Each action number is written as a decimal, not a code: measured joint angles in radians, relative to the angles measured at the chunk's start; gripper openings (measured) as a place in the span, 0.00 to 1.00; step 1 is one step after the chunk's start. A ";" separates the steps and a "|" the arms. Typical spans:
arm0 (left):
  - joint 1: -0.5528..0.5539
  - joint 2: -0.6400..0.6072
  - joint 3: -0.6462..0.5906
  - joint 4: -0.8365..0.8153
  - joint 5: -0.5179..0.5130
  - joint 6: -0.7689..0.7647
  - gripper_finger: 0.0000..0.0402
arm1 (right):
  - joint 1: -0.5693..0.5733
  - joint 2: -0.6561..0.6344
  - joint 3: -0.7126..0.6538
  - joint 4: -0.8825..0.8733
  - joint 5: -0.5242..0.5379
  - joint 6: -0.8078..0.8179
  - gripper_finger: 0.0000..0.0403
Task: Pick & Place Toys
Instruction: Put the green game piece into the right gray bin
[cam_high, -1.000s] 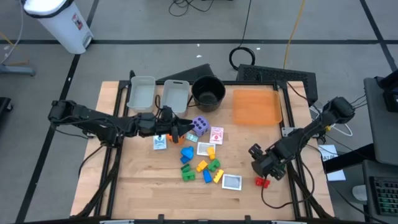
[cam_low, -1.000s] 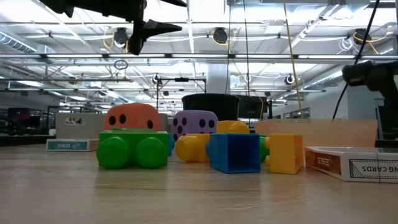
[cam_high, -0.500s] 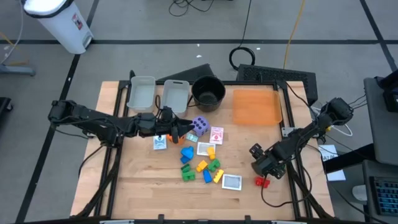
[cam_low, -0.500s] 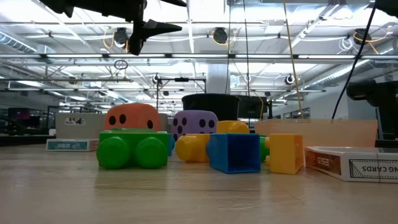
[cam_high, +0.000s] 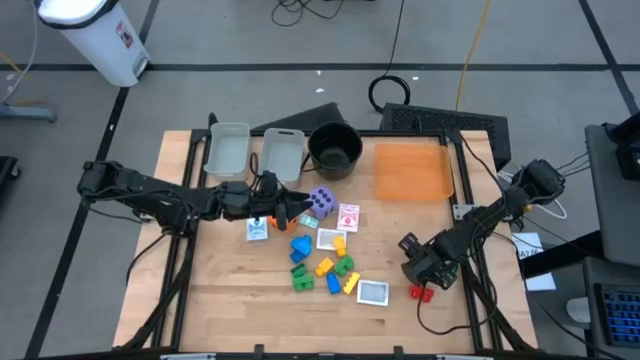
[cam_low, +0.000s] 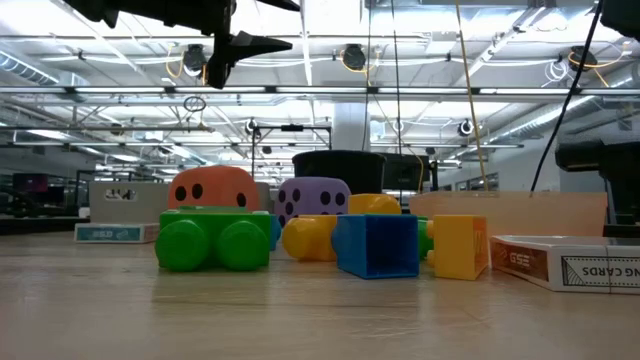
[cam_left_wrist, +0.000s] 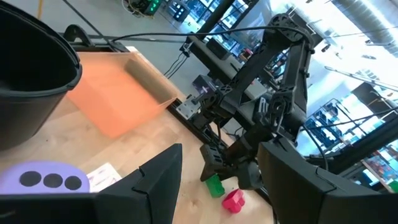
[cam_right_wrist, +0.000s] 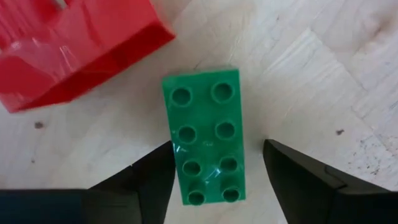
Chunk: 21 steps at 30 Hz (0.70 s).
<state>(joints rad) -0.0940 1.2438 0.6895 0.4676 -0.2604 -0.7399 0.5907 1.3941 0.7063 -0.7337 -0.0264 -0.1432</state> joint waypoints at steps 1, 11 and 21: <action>0.000 0.000 0.000 -0.001 0.000 0.000 0.54 | 0.000 0.000 -0.001 -0.001 0.000 0.000 0.56; 0.000 0.000 0.000 -0.001 0.000 0.000 0.54 | 0.000 -0.001 -0.005 -0.006 0.000 0.000 0.40; 0.000 0.000 0.000 0.000 0.000 -0.001 0.54 | -0.051 0.000 0.036 -0.010 0.006 0.000 0.38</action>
<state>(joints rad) -0.0940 1.2438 0.6899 0.4675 -0.2604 -0.7406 0.5402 1.3945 0.7425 -0.7437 -0.0204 -0.1429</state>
